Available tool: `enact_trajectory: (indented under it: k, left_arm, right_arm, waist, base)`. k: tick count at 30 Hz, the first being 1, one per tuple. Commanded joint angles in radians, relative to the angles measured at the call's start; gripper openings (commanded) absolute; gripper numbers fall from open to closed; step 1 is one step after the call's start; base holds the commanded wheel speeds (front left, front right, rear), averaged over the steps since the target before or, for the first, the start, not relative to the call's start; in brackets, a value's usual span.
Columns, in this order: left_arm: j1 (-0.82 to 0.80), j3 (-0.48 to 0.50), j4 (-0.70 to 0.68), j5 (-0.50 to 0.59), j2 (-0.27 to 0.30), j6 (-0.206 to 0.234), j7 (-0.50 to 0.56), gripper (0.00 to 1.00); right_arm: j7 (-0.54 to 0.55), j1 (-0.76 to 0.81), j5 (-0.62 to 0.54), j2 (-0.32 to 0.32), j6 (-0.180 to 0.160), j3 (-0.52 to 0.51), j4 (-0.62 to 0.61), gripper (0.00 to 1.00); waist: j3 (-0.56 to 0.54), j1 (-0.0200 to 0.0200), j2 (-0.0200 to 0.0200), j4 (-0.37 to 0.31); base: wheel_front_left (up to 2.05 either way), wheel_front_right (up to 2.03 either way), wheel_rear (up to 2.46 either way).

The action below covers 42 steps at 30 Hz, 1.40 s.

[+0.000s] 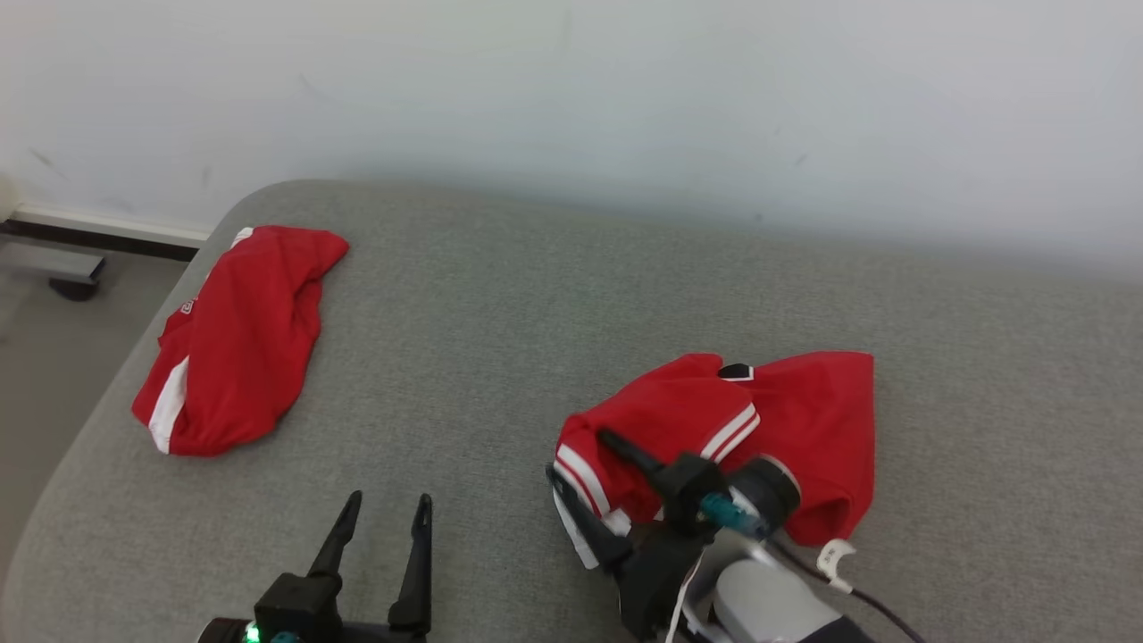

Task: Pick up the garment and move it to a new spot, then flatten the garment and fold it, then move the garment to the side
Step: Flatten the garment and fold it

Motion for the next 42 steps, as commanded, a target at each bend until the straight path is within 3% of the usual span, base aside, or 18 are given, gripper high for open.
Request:
enact_trajectory:
  k: [1,8,12,16,20,27,31,38,42]
  left_arm:
    - [0.015,0.008,-0.003,-0.001,0.006,0.006,-0.004,1.0]
    - [0.042,0.039,-0.028,0.003,0.023,0.015,-0.004,1.0]
    - [0.055,0.045,-0.041,0.009,0.028,0.018,-0.003,1.0]
    - [0.061,0.047,-0.052,0.013,0.029,0.023,-0.004,1.0]
    - [0.059,0.043,-0.057,0.015,0.029,0.022,-0.004,1.0]
    - [0.027,0.014,-0.05,0.028,0.026,0.006,0.005,1.0]
    - [-0.021,-0.044,-0.028,0.041,0.001,-0.029,0.024,1.0]
    - [-0.103,-0.151,0.075,0.074,-0.05,-0.087,0.073,1.0]
    - [-0.147,-0.195,0.177,0.09,-0.073,-0.091,0.092,1.0]
  right_arm:
    - [-0.01,-0.001,0.017,0.0,-0.002,-0.025,-0.043,1.0]
    - [-0.007,0.137,0.018,-0.11,-0.002,-0.167,-0.322,1.0]
    - [-0.007,0.249,-0.004,-0.156,-0.002,-0.314,-0.449,1.0]
    - [-0.007,0.363,-0.038,-0.129,-0.002,-0.488,-0.573,1.0]
    - [-0.007,0.47,-0.088,-0.093,-0.002,-0.587,-0.663,1.0]
    - [-0.007,0.533,-0.116,-0.042,-0.002,-0.61,-0.699,1.0]
    - [-0.007,0.539,-0.112,-0.022,-0.002,-0.612,-0.69,1.0]
    - [-0.007,0.529,-0.104,-0.006,-0.002,-0.594,-0.676,1.0]
    - [-0.007,0.52,-0.098,0.001,-0.002,-0.598,-0.67,1.0]
  waist:
    - [-0.017,0.0,0.0,-0.029]
    - [-0.03,0.0,0.0,-0.106]
    - [-0.032,0.0,0.0,-0.139]
    - [-0.03,0.0,0.0,-0.17]
    - [-0.025,0.0,0.0,-0.197]
    - [-0.014,0.0,0.0,-0.244]
    - [-0.006,0.0,0.0,-0.277]
    - [0.028,0.0,0.0,-0.355]
    - [0.054,0.0,0.0,-0.404]
  base:
    - [0.0,0.0,0.0]
    - [0.0,0.0,0.0]
    - [0.0,0.0,0.0]
    - [0.0,0.0,0.0]
    - [0.0,0.0,0.0]
    - [0.0,0.0,0.0]
    - [0.0,0.0,0.0]
    - [0.0,0.0,0.0]
    - [0.0,0.0,0.0]
